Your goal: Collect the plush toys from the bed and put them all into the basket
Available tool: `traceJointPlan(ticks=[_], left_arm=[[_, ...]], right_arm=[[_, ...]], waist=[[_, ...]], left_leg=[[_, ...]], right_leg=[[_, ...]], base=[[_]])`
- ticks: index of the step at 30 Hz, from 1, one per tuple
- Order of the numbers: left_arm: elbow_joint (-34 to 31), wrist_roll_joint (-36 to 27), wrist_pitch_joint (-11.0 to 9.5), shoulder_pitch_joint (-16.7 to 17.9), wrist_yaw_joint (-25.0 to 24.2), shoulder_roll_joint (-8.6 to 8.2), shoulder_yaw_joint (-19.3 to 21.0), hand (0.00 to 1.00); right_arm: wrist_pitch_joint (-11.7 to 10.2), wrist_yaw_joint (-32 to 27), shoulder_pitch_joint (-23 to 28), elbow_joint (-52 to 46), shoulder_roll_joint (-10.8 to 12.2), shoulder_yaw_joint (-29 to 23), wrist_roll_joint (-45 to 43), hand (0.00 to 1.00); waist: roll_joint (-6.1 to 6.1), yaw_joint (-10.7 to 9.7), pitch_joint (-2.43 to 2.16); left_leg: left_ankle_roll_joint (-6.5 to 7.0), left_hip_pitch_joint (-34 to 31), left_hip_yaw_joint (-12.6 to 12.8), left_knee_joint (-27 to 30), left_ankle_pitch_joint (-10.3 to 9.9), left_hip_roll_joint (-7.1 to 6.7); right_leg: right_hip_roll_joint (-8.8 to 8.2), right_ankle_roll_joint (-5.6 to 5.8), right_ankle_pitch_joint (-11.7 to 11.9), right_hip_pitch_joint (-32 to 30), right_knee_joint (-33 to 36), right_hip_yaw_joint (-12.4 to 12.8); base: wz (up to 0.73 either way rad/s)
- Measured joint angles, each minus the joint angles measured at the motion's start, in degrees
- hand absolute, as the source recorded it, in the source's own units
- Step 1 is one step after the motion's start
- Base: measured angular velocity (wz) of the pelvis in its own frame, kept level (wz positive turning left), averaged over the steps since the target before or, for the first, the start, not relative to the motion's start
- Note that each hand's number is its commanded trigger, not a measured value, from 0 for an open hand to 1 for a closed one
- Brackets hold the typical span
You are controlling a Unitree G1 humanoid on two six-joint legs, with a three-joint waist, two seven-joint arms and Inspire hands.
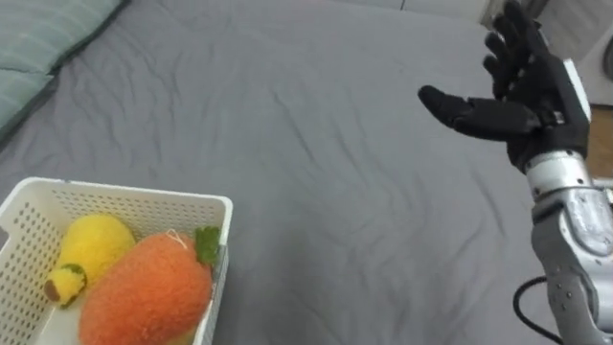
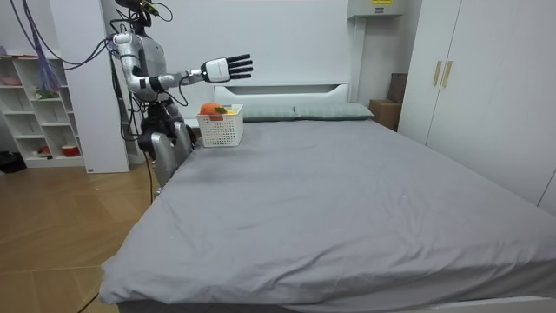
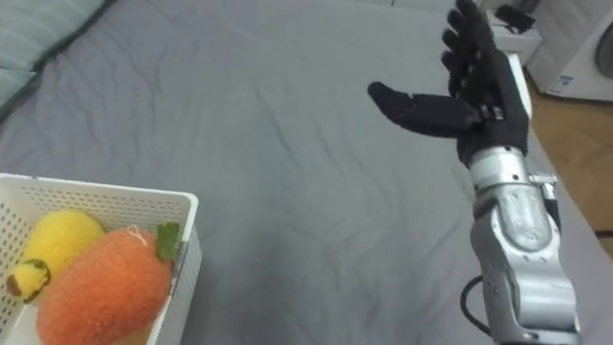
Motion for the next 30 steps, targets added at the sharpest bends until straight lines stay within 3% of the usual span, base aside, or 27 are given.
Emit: traceJointPlan(ticks=[3,8,14,19,21,23,26,30], left_arm=[[0.6,0.1,0.0,1.1,-0.3,-0.02,1.6,0.00],[0.6,-0.1,0.0,2.3,-0.1,0.29,1.7,0.00],[0.9,-2.3,0.2,2.6,0.3,0.28,3.3,0.00],[1.6,-2.7,0.1,2.6,1.5,0.05,3.3,0.00],[2.2,-2.8,-0.2,2.6,2.0,-0.10,3.2,0.00],[3.2,-4.6,-1.4,2.6,2.7,-0.55,3.2,0.00],[4.2,-6.7,-2.1,2.4,3.1,-1.41,3.2,0.00],[4.6,-6.9,-3.3,2.8,3.5,-2.24,3.2,0.00]], right_arm=[[-0.1,-0.7,2.2,3.9,0.0,-3.7,2.0,0.00],[-0.1,-2.4,3.7,6.5,0.0,-5.6,5.9,0.00],[-1.8,-3.2,9.2,17.3,0.5,-6.3,7.6,0.00],[-2.7,-4.5,12.4,37.7,4.3,-6.2,8.2,0.00],[-3.3,-4.6,13.2,45.4,5.8,-5.9,8.2,0.00],[-3.8,-5.1,14.7,53.1,7.6,-5.6,8.3,0.00],[-4.1,-5.7,15.4,60.2,8.8,-4.9,7.8,0.00],[-5.1,-5.0,16.3,66.4,9.1,-2.8,5.1,0.00]], waist=[[0.15,-2.8,-0.01],[0.15,-3.9,-0.01],[-0.15,-6.2,0.00],[-0.10,-5.8,0.12],[0.36,-5.8,0.19],[1.25,-5.8,0.55],[2.32,-6.0,0.29],[2.70,-5.7,0.17]], left_leg=[[-0.03,0.1,0.2,0.0,0.0,0.03],[-0.27,-0.4,2.9,-0.1,-0.2,0.68],[-0.40,-0.2,2.8,-0.1,-0.2,0.79],[-0.60,0.7,3.9,-0.4,-0.4,1.02],[-0.62,0.9,3.8,-0.4,-0.4,1.03],[-0.64,1.6,3.8,-0.5,-0.4,1.03],[-0.64,1.7,3.9,-0.5,-0.4,1.02],[-0.75,2.1,4.3,-0.5,-0.5,1.01]], right_leg=[[0.09,0.00,0.0,-0.1,-0.3,0.2],[0.67,-0.40,0.3,-1.7,0.0,2.1],[0.85,-0.45,0.4,-1.2,-0.4,2.0],[1.32,-0.47,0.3,-0.9,-0.4,3.5],[1.35,-0.49,0.3,-0.7,-0.4,3.4],[1.36,-0.51,0.3,-0.1,-0.4,3.5],[1.40,-0.48,0.0,-0.3,-0.1,4.1],[1.39,-0.54,-0.4,-0.5,0.8,4.4]], base=[[-0.02],[-0.23],[-0.01],[-0.10],[0.00],[0.00],[-0.07],[-0.05]])
